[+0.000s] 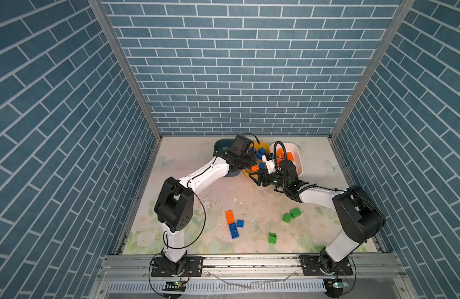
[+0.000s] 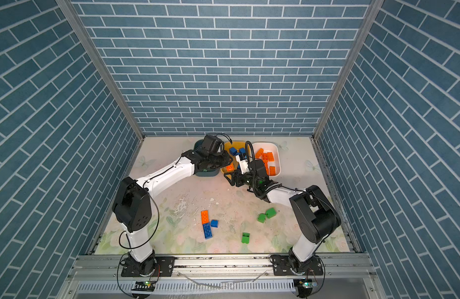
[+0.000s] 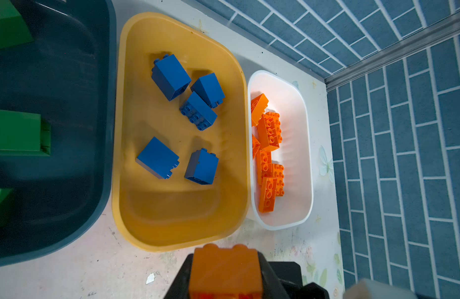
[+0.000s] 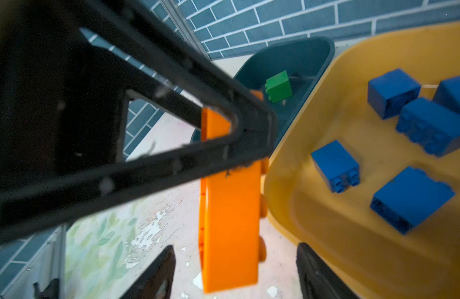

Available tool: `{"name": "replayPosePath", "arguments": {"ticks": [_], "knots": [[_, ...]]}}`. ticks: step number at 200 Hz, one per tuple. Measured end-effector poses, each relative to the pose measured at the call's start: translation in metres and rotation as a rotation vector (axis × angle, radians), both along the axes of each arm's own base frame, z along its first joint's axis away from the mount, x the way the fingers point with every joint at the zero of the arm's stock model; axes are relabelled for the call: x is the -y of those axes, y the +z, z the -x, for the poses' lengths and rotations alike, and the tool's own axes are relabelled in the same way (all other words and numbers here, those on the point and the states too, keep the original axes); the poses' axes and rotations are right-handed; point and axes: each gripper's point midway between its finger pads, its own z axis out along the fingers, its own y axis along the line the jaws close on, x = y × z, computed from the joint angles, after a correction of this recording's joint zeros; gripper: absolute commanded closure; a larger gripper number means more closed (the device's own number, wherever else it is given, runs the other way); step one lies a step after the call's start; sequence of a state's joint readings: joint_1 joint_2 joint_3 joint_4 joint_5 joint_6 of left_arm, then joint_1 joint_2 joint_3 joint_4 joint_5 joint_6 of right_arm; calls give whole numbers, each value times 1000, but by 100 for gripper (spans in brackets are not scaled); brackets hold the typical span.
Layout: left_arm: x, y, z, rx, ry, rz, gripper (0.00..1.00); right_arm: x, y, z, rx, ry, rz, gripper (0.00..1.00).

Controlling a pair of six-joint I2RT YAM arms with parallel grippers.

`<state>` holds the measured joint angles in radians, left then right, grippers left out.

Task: Sort the legos into containers by color
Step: 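Carry the orange brick over the yellow bin into the white bin and release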

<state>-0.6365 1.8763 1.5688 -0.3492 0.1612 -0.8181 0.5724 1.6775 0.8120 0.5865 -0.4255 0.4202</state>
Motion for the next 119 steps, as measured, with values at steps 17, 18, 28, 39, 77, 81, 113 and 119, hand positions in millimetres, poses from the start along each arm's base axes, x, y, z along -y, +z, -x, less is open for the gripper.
{"name": "replayPosePath", "arguments": {"ticks": [17,18,28,39,77,81,113,119], "knots": [[1,-3,1,-7,2,10,71,-1,5,-6,27,-17,-22,49],[1,-3,1,-7,2,10,71,-1,5,-6,29,-17,-23,49],[1,-6,2,-17,3,14,71,-2,8,-9,45,-24,-33,53],[1,-8,3,-24,3,17,71,-2,12,-11,57,-30,-45,59],[3,-7,4,-28,-7,34,69,-1,20,-15,49,-46,-91,85],[4,-6,3,-25,-9,40,67,0,21,-16,41,-53,-100,87],[6,-9,5,-19,-34,42,32,4,21,-19,66,-71,-74,96],[6,-11,7,-19,-45,32,23,6,19,-20,66,-78,-58,97]]}}
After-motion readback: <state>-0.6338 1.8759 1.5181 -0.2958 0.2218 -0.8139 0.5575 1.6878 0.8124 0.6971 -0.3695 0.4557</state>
